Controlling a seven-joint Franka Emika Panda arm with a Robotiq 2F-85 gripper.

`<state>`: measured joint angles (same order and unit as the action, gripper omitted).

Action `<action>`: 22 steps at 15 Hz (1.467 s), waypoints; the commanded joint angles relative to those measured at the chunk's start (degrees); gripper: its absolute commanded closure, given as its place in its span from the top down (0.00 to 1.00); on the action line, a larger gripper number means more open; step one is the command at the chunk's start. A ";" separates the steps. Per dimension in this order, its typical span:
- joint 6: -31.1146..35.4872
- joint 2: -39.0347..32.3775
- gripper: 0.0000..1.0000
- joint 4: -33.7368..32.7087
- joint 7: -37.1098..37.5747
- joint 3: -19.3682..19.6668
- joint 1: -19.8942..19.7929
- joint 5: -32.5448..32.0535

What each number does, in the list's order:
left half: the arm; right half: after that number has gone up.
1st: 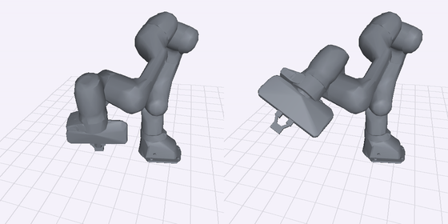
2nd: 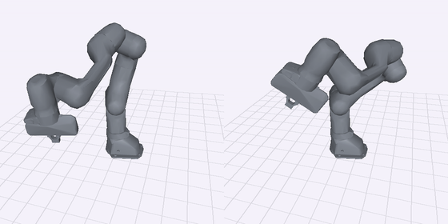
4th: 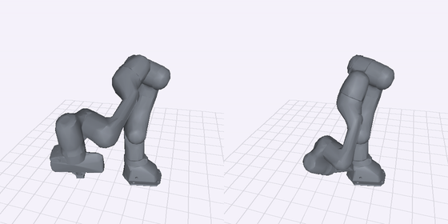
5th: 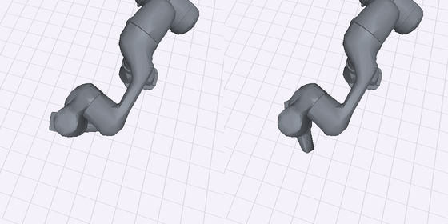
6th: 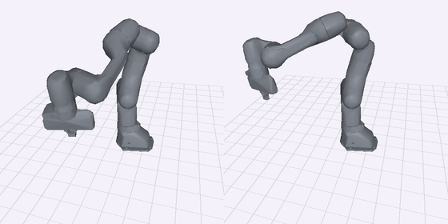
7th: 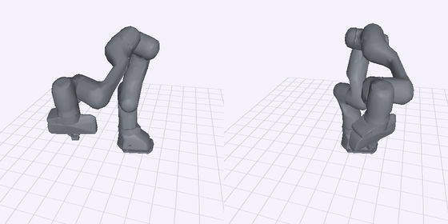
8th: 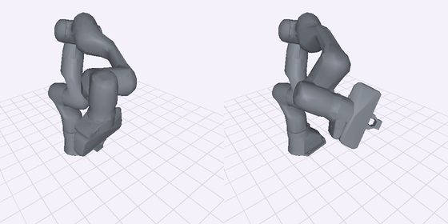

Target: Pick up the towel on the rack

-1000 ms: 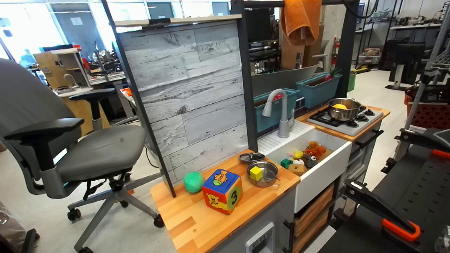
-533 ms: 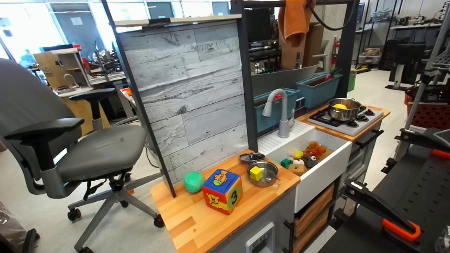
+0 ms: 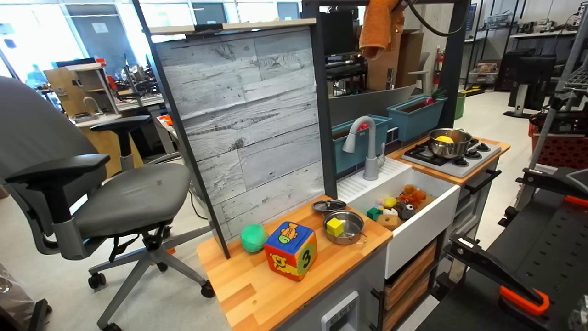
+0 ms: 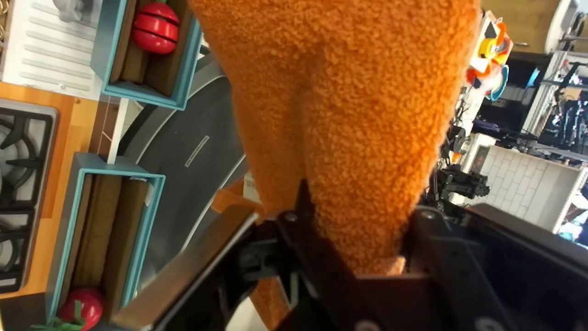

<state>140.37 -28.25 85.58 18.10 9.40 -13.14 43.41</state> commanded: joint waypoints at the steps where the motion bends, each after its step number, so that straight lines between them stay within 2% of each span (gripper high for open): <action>1: -4.93 7.53 0.12 6.16 -7.66 -3.08 -2.98 0.94; 4: -5.91 11.55 0.12 12.00 -12.36 -3.44 -3.78 1.02; 8: -9.08 13.18 0.12 14.23 -9.49 -1.95 -3.35 -1.46; 17: -11.99 11.92 0.12 12.15 -5.91 -0.74 -2.76 -5.65; 22: -12.53 5.98 0.12 5.93 -2.64 -0.99 -3.06 -5.18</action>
<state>134.70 -21.35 92.80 15.36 8.24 -16.24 41.10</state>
